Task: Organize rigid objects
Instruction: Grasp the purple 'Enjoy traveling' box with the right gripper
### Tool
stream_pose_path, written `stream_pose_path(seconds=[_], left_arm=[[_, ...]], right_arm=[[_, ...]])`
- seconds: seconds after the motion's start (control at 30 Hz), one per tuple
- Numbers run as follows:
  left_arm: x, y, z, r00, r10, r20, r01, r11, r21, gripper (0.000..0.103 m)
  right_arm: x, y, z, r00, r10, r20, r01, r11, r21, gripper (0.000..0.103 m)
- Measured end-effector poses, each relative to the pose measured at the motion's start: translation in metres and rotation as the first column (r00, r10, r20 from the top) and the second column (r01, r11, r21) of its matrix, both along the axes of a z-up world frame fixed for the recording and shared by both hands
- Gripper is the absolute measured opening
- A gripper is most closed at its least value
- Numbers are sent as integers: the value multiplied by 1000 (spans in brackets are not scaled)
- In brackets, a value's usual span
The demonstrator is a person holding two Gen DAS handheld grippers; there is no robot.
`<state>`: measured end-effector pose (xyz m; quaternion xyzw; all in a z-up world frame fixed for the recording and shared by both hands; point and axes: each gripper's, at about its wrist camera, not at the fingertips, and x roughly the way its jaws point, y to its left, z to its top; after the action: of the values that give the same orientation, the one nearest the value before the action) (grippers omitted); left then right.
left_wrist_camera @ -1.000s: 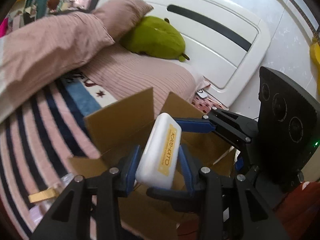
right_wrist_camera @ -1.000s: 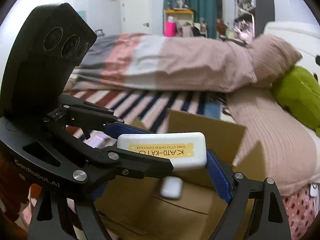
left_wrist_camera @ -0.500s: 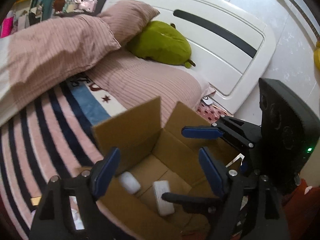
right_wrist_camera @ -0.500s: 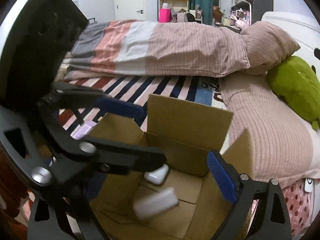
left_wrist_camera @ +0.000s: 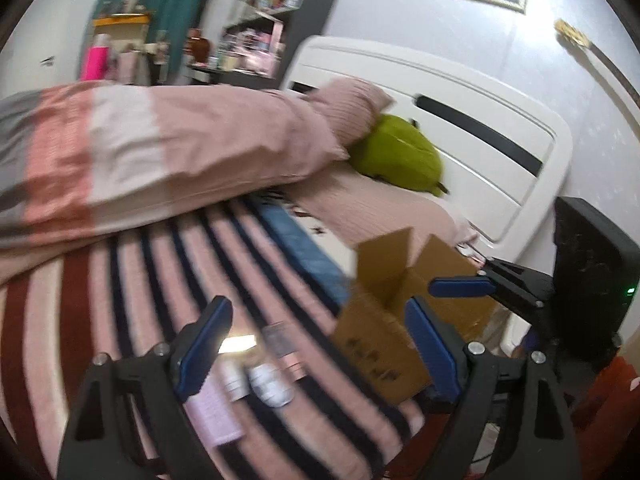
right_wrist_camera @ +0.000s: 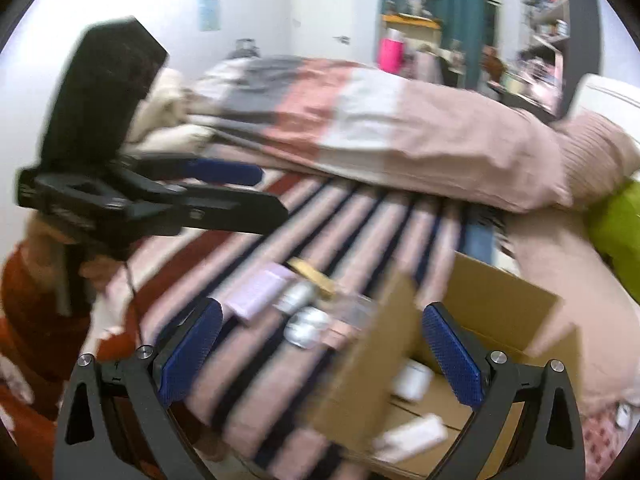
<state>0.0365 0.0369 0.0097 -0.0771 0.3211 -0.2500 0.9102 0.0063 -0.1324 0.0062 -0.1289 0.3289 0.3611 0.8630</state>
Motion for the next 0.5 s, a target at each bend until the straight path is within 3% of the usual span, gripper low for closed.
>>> stream_pose_path(seconds=[0.1, 0.27, 0.43, 0.5], left_arm=[[-17, 40, -11, 996, 85, 4, -85, 996, 18, 86], [-40, 98, -40, 972, 237, -3, -235, 968, 87, 86], [-53, 136, -73, 954, 296, -36, -292, 952, 94, 86], [-53, 142, -82, 952, 300, -51, -296, 952, 82, 86]], right_arm=[[-8, 37, -8, 998, 67, -10, -67, 997, 28, 100], [-6, 98, -59, 986, 104, -133, -102, 995, 24, 100], [20, 123, -131, 969, -54, -241, 45, 998, -44, 100], [31, 124, -151, 954, -101, -283, 91, 995, -48, 93]])
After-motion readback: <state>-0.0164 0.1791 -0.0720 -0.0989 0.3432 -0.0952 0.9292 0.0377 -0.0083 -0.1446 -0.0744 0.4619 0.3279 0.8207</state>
